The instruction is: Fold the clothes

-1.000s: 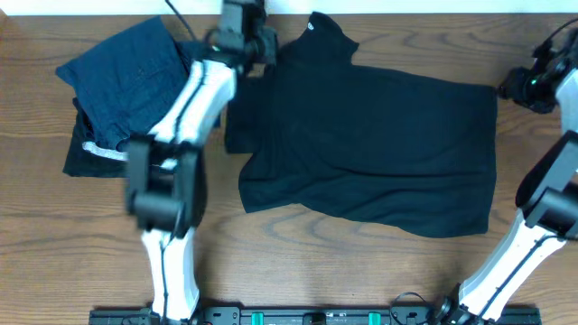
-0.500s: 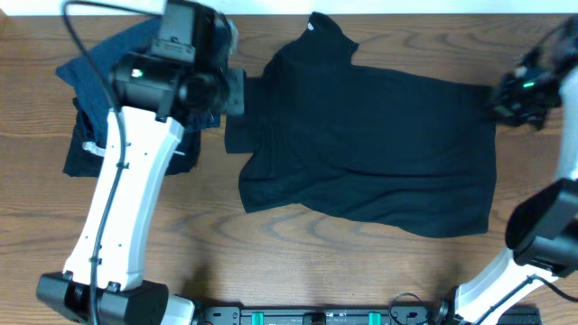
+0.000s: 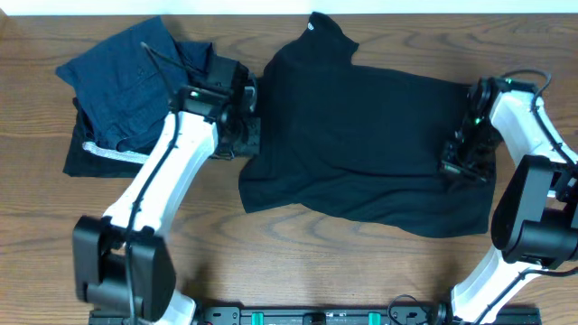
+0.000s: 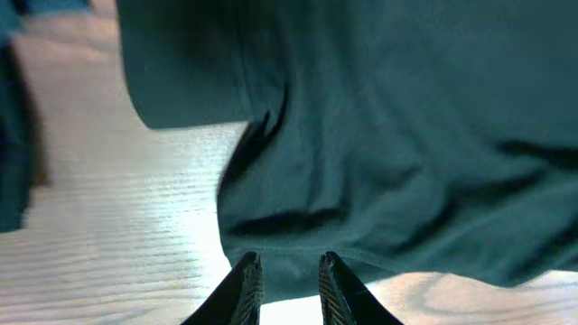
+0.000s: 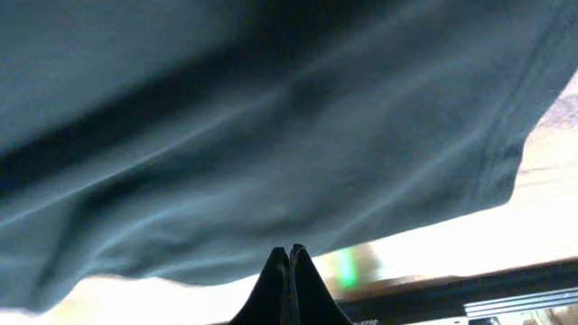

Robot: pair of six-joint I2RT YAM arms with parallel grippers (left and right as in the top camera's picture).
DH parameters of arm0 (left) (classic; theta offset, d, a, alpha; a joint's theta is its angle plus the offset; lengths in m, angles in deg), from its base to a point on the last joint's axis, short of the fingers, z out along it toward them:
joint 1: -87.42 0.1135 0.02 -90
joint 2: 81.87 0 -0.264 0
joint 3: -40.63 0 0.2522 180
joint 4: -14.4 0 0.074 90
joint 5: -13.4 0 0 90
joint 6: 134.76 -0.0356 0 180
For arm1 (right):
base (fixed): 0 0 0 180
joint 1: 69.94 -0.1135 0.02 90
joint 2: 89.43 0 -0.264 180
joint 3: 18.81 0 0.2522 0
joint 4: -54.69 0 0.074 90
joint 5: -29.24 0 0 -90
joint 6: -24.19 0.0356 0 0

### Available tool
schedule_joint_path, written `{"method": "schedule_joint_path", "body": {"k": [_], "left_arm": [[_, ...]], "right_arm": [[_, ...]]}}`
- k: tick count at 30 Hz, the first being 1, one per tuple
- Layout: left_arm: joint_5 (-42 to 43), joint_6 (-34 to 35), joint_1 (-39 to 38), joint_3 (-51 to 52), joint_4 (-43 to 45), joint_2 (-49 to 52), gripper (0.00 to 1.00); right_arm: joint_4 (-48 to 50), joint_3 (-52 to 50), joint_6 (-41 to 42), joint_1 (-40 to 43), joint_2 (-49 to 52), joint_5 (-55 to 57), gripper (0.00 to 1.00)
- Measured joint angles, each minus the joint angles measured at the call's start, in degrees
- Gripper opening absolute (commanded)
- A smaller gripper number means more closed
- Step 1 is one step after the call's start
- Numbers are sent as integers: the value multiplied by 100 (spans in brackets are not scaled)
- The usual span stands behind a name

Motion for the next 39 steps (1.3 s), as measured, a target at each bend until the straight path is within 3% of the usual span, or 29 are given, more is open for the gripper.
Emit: {"method": "schedule_joint_path", "body": {"k": [13, 21, 33, 35, 38, 39], "left_arm": [[297, 22, 0, 63, 310, 1290, 24], [321, 24, 0, 76, 1123, 1764, 25], [208, 46, 55, 83, 3042, 1838, 25], [177, 48, 66, 83, 3309, 1838, 25], [142, 46, 68, 76, 3482, 1840, 25], [140, 46, 68, 72, 3460, 1838, 31]], "right_arm": [[1259, -713, 315, 629, 291, 461, 1], [1696, -627, 118, 1054, 343, 162, 1], [4623, -387, -146, 1248, 470, 181, 1], [4795, -387, -155, 1248, 496, 173, 5], [4907, -385, -162, 1248, 516, 79, 21], [4913, -376, -177, 1246, 520, 39, 26]]}}
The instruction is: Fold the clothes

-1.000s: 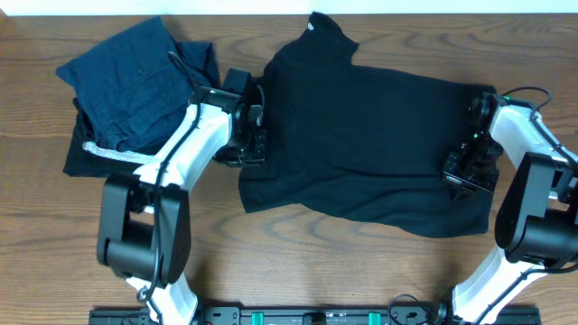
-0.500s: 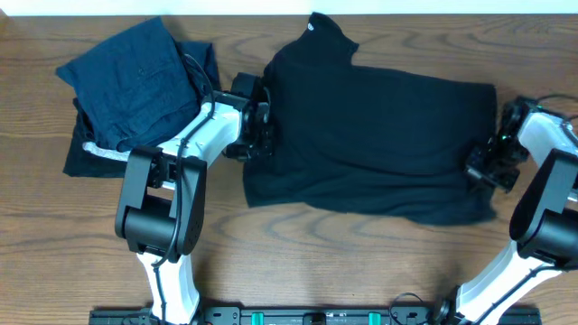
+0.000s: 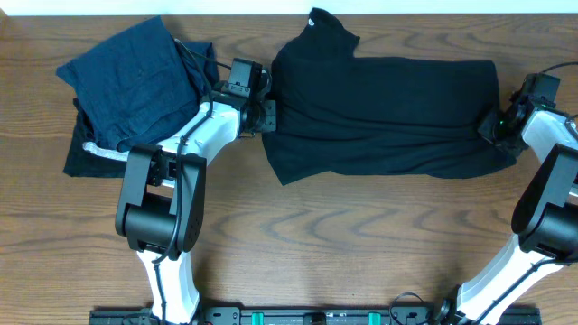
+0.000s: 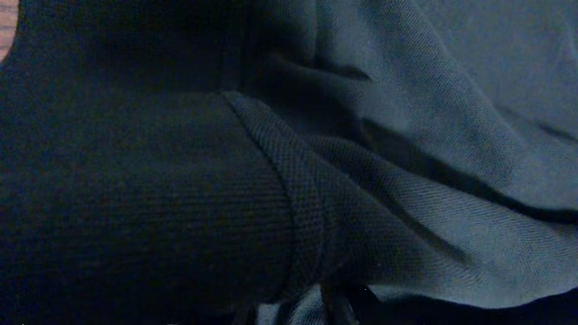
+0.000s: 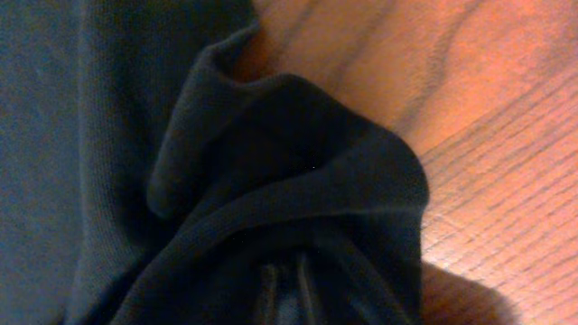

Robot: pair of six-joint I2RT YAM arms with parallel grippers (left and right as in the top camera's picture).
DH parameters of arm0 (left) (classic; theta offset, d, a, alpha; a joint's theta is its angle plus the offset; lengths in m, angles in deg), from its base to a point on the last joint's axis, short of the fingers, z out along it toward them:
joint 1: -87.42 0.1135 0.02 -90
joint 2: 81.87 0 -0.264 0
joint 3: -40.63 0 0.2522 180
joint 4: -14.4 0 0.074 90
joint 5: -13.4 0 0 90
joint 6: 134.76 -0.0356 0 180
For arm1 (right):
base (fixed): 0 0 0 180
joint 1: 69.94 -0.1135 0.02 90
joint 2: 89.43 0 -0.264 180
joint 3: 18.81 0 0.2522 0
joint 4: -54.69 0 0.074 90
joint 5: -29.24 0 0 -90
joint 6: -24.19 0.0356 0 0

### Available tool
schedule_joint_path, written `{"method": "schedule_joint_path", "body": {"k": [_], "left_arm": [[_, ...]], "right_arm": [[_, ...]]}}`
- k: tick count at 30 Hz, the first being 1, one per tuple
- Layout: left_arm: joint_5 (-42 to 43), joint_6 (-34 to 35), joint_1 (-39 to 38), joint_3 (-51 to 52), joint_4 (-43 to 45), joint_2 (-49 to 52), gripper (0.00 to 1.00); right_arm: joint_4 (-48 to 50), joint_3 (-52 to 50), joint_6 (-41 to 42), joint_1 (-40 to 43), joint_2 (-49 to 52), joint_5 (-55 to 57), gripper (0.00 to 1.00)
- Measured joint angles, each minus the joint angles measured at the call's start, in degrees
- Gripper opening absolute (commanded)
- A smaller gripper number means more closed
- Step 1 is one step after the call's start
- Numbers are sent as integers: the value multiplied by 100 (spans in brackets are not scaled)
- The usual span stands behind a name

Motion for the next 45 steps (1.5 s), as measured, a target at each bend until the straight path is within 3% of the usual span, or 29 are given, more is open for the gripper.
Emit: {"method": "schedule_joint_path", "body": {"k": [5, 7, 11, 16, 26, 45], "left_arm": [[-17, 15, 0, -195, -754, -140, 44], [-26, 17, 0, -225, -1139, -426, 52], [-31, 81, -2, -313, -2090, -1303, 55], [-31, 46, -157, -396, -3268, -1731, 69], [-20, 197, -905, 588, -3010, -1029, 70], [-15, 1196, -1016, 763, -1860, -951, 70]], "right_arm": [[-74, 92, -52, -7, 24, -286, 46], [-149, 140, -83, -4, 42, -393, 49], [-232, 201, -105, -4, 66, -474, 53], [-254, 221, -107, -4, 72, -540, 56], [-267, 232, -109, -4, 76, -584, 57], [-271, 236, -109, -4, 76, -621, 57]]}}
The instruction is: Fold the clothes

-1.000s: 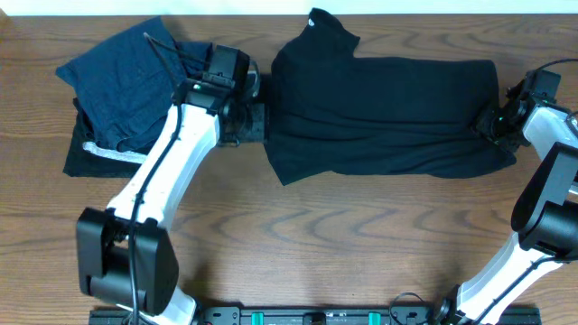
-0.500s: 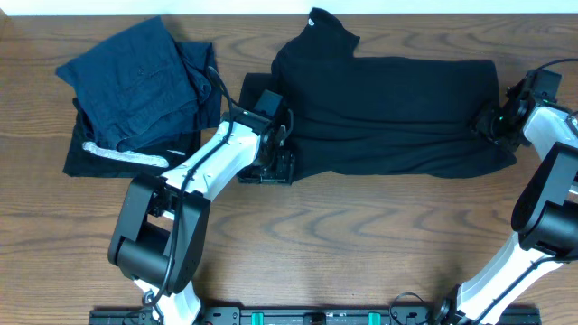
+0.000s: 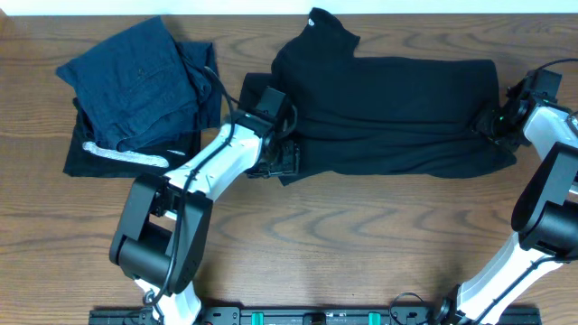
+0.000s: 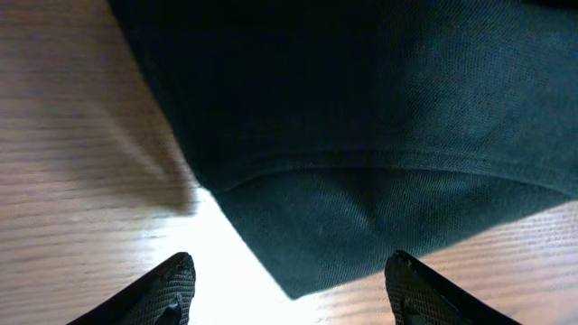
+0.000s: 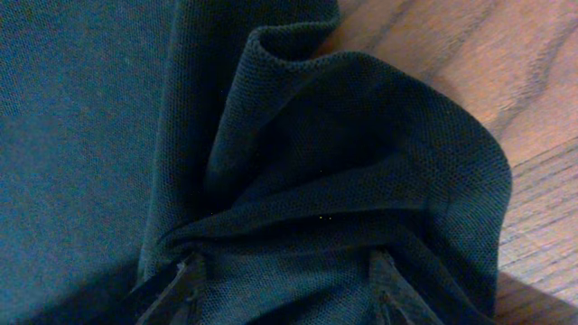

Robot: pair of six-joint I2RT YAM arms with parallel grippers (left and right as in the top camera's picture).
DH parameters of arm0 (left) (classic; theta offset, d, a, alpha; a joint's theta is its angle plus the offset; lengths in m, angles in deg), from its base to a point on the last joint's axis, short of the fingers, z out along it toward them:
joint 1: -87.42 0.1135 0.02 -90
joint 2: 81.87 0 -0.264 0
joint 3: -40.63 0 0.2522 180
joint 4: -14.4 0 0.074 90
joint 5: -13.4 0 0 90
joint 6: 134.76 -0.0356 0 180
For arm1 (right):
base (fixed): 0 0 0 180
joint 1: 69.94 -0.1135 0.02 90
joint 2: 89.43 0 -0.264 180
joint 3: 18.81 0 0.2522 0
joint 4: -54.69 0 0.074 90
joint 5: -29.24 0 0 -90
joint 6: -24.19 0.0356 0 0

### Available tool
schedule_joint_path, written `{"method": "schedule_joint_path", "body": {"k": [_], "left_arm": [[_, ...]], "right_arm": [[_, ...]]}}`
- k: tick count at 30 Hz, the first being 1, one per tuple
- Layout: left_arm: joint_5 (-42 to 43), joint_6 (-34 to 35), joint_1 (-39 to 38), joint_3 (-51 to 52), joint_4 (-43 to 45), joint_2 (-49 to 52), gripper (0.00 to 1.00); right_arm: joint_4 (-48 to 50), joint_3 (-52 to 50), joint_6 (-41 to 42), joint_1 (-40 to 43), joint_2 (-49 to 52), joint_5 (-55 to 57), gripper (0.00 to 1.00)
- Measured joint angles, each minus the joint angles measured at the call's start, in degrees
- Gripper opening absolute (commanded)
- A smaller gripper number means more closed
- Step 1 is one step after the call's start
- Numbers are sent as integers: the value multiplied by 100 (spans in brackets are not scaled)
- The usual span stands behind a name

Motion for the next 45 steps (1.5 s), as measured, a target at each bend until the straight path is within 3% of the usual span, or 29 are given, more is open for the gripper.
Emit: {"method": "schedule_joint_path", "body": {"k": [12, 17, 20, 23, 24, 36, 45], "left_arm": [[0, 586, -103, 223, 304, 66, 69], [-4, 852, -103, 214, 459, 197, 63], [0, 981, -103, 214, 463, 205, 47], [7, 1025, -103, 214, 459, 234, 11], [13, 1047, -103, 214, 450, 245, 6], [326, 1032, -98, 216, 372, 149, 6], [330, 1034, -68, 212, 667, -1189, 6]], "right_arm": [[0, 0, 2, 0, 0, -9, 57], [0, -2, 0, 0, 0, -9, 57], [0, 0, 0, 0, 0, -11, 57], [0, 0, 0, 0, 0, -13, 57], [0, 0, 0, 0, 0, -13, 57], [-4, 0, 0, 0, 0, -13, 58], [-11, 4, -15, 0, 0, -50, 61]]}}
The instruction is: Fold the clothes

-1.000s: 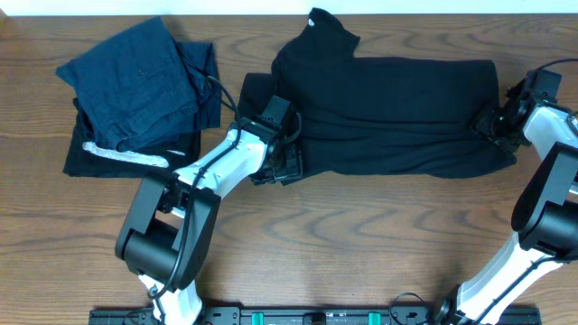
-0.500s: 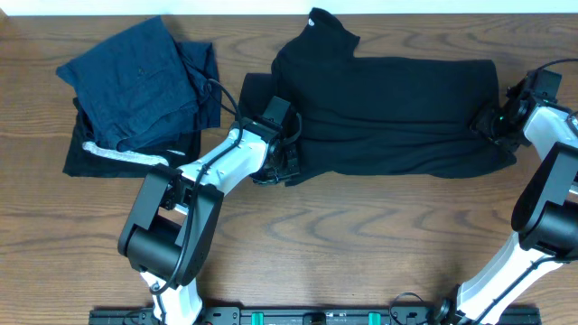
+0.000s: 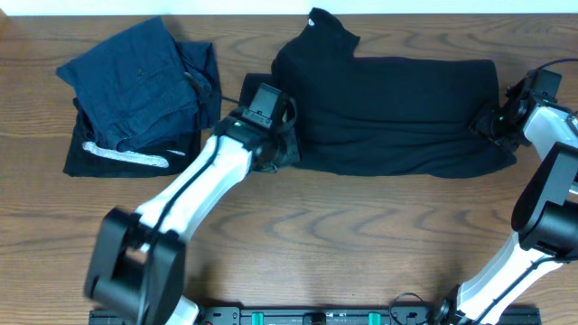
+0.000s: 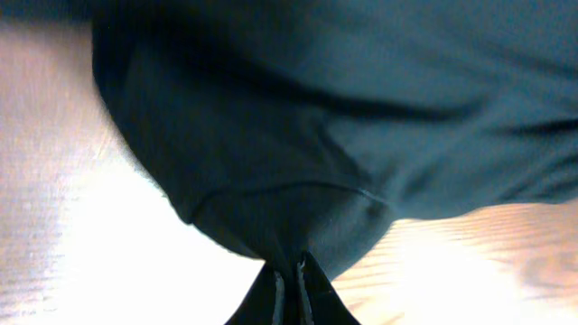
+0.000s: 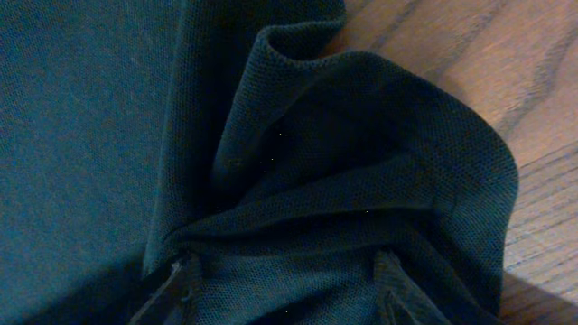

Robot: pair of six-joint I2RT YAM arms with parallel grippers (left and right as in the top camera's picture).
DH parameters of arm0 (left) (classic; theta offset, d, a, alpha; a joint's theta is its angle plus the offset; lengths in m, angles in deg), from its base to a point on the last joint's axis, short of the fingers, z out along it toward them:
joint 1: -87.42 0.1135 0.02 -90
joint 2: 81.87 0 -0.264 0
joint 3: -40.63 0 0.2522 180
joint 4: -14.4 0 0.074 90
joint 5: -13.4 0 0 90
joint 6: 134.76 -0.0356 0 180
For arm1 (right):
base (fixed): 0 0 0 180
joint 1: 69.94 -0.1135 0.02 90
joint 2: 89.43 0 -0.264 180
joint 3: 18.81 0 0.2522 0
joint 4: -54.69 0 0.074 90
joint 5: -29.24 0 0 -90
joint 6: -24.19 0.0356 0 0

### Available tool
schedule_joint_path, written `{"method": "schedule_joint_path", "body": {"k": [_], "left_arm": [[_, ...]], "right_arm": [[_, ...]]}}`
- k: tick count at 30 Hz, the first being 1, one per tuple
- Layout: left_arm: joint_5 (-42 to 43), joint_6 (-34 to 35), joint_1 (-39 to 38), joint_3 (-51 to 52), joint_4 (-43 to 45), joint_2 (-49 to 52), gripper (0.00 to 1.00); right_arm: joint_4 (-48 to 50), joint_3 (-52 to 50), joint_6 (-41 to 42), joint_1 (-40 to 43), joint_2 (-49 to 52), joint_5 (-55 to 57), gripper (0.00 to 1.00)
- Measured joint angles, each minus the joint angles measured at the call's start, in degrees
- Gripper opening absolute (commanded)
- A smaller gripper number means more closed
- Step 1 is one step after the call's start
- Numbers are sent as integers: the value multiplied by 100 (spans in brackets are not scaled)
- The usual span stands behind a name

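Note:
The black shirt [image 3: 397,108] lies folded in half lengthwise across the back of the table, collar at the top. My left gripper [image 3: 282,150] sits at the shirt's lower left corner. In the left wrist view the left gripper [image 4: 291,275] is shut on that dark fabric corner [image 4: 298,217], with bare wood on both sides. My right gripper [image 3: 495,122] rests at the shirt's right end. In the right wrist view the right gripper [image 5: 280,280] is open, its fingers wide apart on bunched cloth [image 5: 361,153].
A pile of dark blue clothes [image 3: 135,81] lies at the back left, close to the left arm. The wooden table [image 3: 361,244] shows bare wood along the front. The table's back edge runs just behind the shirt's collar.
My left gripper, open over the shirt's lower left corner before, is now shut on that corner. The corner looks drawn in slightly. The right gripper stays open in the same place.
At first the shirt lay spread out with both grippers shut on its near edge. Then it lay folded in half toward the back, both grippers at its ends. Both grippers then stood open, the left at the lower left corner, which it now grips.

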Motion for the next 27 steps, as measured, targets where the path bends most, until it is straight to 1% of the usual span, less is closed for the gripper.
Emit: {"method": "schedule_joint_path", "body": {"k": [5, 11, 17, 21, 25, 26, 27], "left_arm": [[17, 0, 0, -22, 452, -280, 6], [-48, 0, -2, -33, 1248, 85, 7], [-476, -2, 0, -39, 2455, 879, 6], [-750, -2, 0, -46, 3388, 1316, 6], [-850, -37, 4, -55, 4402, 1814, 6], [-868, -61, 4, -57, 4607, 1930, 6], [-881, -81, 7, -57, 4747, 2009, 9]], "right_arm": [[-13, 7, 0, 0, 0, -13, 61], [-15, 7, 0, 0, 0, -17, 61], [-22, 17, 0, 0, 4, -20, 61], [-26, 22, 0, 0, 4, -26, 61], [-24, 22, 0, 0, 4, -42, 61], [-24, 22, 0, 0, 4, -44, 61], [-24, 22, 0, 2, 4, -44, 61]]}}
